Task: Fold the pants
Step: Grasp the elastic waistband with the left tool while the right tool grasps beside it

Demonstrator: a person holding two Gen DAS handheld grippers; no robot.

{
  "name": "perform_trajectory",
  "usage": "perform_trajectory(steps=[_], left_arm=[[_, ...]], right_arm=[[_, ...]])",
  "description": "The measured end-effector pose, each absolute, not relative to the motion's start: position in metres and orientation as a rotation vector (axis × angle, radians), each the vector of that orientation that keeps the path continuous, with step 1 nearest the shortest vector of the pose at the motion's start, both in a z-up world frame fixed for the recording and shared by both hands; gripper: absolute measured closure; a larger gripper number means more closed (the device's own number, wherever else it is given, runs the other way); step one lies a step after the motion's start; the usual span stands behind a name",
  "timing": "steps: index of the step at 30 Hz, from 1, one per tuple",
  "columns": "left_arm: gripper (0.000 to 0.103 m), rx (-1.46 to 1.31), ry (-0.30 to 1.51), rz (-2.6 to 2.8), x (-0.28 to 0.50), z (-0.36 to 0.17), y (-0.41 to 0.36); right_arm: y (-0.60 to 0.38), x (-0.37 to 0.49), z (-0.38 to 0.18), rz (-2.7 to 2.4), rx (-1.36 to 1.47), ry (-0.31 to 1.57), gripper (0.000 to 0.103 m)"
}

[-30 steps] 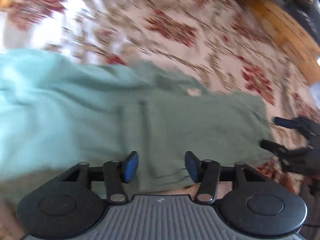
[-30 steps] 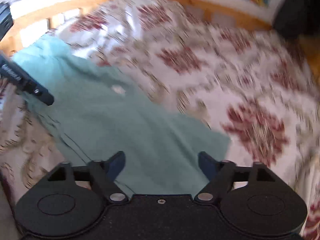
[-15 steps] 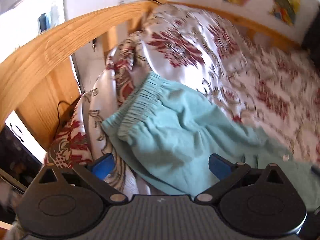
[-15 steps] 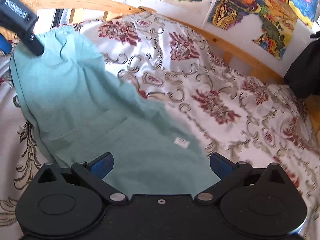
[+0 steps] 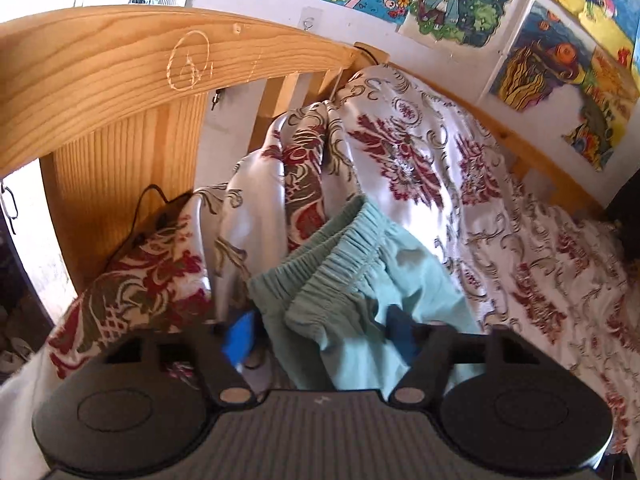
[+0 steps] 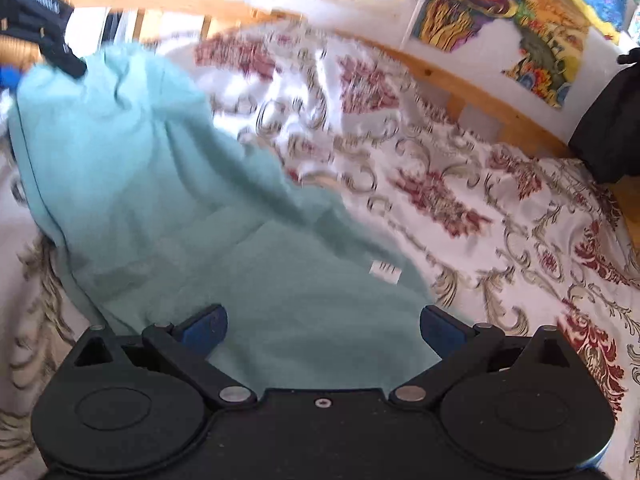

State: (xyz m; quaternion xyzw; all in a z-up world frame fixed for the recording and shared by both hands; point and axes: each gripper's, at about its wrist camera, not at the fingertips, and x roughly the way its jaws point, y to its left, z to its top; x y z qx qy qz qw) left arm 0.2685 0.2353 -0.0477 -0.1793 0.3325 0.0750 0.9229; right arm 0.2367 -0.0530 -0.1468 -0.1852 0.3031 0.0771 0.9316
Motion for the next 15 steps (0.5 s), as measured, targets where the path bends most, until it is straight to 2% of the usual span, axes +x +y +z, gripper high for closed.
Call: perform_trajectory(steps=[4,7,15], left_arm=[[0.069,-0.403,0.688,0.150,0.266,-0.043,0.238],[0.079,-0.399,0.686,0.150,0.265,-0.033,0.228],[0.082,-0.216,0.572,0.021,0.249,0.015,0.152]], right_arm=[[-0.053,0.236,-0.147,0.161,-0.381,0.602,0.001],[-0.059,0.235,-0.141,0.166,-0.357,0.594,0.001],[-0.106,0.234,-0.102,0.247,-0.156,0.601,0.001]])
